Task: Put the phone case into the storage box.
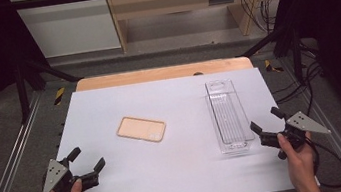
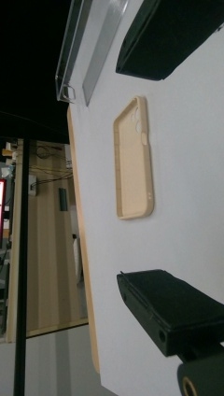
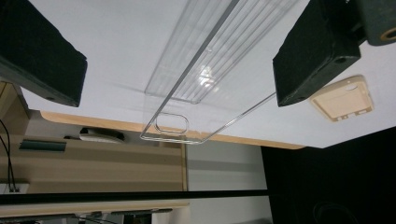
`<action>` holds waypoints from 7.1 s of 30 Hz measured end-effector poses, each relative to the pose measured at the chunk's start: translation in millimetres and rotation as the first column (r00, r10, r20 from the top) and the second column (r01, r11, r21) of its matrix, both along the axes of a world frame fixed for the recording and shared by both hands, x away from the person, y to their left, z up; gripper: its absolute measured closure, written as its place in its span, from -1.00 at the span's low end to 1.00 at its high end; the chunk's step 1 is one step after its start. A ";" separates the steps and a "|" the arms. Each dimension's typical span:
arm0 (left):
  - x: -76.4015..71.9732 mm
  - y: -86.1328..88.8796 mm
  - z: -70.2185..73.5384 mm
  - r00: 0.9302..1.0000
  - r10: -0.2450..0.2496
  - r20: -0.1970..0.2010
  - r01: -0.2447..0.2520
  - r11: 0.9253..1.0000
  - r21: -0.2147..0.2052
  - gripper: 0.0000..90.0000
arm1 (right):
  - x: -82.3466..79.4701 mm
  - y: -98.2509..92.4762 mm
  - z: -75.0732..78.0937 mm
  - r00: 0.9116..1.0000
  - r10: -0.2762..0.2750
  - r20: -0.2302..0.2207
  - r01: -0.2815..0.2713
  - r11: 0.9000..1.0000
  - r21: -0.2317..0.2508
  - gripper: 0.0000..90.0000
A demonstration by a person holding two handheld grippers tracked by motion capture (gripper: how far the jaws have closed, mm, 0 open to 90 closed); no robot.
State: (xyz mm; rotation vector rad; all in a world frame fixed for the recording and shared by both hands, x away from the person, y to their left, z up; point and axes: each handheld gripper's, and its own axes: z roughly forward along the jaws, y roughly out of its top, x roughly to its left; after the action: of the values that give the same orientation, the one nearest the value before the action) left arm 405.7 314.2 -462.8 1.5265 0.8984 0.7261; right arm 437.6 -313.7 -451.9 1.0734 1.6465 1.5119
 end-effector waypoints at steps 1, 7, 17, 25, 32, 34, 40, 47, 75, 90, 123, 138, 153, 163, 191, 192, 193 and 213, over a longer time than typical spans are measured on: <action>0.8 -2.6 0.0 1.000 -0.001 -0.008 0.001 1.000 0.007 -0.95 | -0.1 0.9 -0.9 1.000 -0.007 -0.006 0.007 1.000 -0.003 -0.93; 1.3 -11.1 2.2 0.999 -0.004 -0.034 0.005 1.000 0.029 -0.95 | -2.3 4.2 -2.0 1.000 -0.007 -0.011 0.007 1.000 -0.017 -0.94; 34.3 -59.4 8.1 0.986 -0.039 -0.160 0.066 0.983 0.171 -0.93 | -1.9 5.5 -2.5 1.000 -0.020 -0.008 0.020 1.000 -0.022 -0.94; 71.6 -92.7 -3.7 0.957 -0.017 -0.289 0.084 0.971 0.224 -0.89 | -3.9 0.1 0.0 1.000 -0.030 0.000 0.030 1.000 0.007 -0.94; 91.1 -111.3 0.6 0.944 0.002 -0.329 0.101 0.950 0.297 -0.88 | -3.9 0.4 -0.6 1.000 -0.021 0.000 0.021 1.000 0.009 -0.94; 99.6 -125.1 3.8 0.939 0.000 -0.345 0.130 0.926 0.354 -0.88 | -4.0 0.4 -0.7 1.000 -0.020 -0.001 0.020 1.000 0.011 -0.94; 113.0 -147.9 6.5 0.935 -0.001 -0.354 0.146 0.912 0.383 -0.88 | -4.4 1.3 -1.1 1.000 -0.017 -0.002 0.017 1.000 0.006 -0.93; 118.4 -160.6 6.8 0.936 0.006 -0.352 0.136 0.916 0.378 -0.83 | -4.2 1.4 -2.1 1.000 -0.019 -0.008 0.019 1.000 0.003 -0.93; 121.8 -188.6 -5.5 0.893 -0.029 -0.449 0.225 0.893 0.390 1.00 | -3.7 0.0 -3.9 1.000 -0.019 -0.019 0.019 1.000 0.010 -0.92; 114.9 -199.2 -10.0 0.851 -0.065 -0.522 0.286 0.890 0.356 1.00 | -3.5 0.9 -5.2 0.999 -0.019 -0.026 0.019 1.000 0.008 -0.92; 16.5 -244.1 -19.1 0.767 -0.345 -0.541 0.521 0.827 0.212 1.00 | -4.0 0.3 -5.9 0.999 -0.021 -0.036 0.021 1.000 0.011 -0.92; 16.0 -207.8 -0.7 0.862 -0.336 -0.379 0.420 0.892 0.165 1.00 | -9.4 -0.1 -0.5 0.995 -0.097 -0.005 0.097 0.995 -0.010 -0.95; 18.6 -97.9 22.2 0.968 -0.106 -0.226 0.136 0.983 0.123 1.00 | -23.9 -2.1 29.5 0.969 -0.238 0.066 0.239 0.971 -0.009 -0.93; 2.1 -31.3 17.4 0.979 0.030 -0.203 -0.016 0.997 0.072 1.00 | -29.6 33.9 52.9 0.986 -0.136 0.095 0.146 0.983 -0.109 -0.93; 0.6 -35.8 3.8 0.994 0.045 -0.096 -0.043 0.999 0.032 -0.90 | -47.1 183.5 73.2 0.965 0.249 -0.085 -0.263 0.924 -0.278 -0.87; 0.4 -37.4 3.7 0.995 0.041 -0.093 -0.038 0.999 0.036 -0.90 | -45.2 187.5 71.6 0.960 0.259 -0.103 -0.278 0.917 -0.286 -0.87; 0.6 -39.1 3.4 0.995 0.027 -0.091 -0.024 0.999 0.036 -0.92 | -43.1 191.6 69.1 0.956 0.269 -0.121 -0.293 0.909 -0.298 -0.87; -0.8 -46.2 1.9 0.999 -0.012 -0.040 0.015 0.997 0.076 -0.94 | -38.1 230.2 -11.2 0.849 0.347 -0.398 -0.480 0.821 -0.308 -0.64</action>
State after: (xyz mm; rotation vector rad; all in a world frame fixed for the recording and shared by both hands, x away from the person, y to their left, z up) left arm 404.8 268.0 -460.8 1.6174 0.8975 0.7297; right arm 399.5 -83.4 -463.1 0.7884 2.4320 1.1988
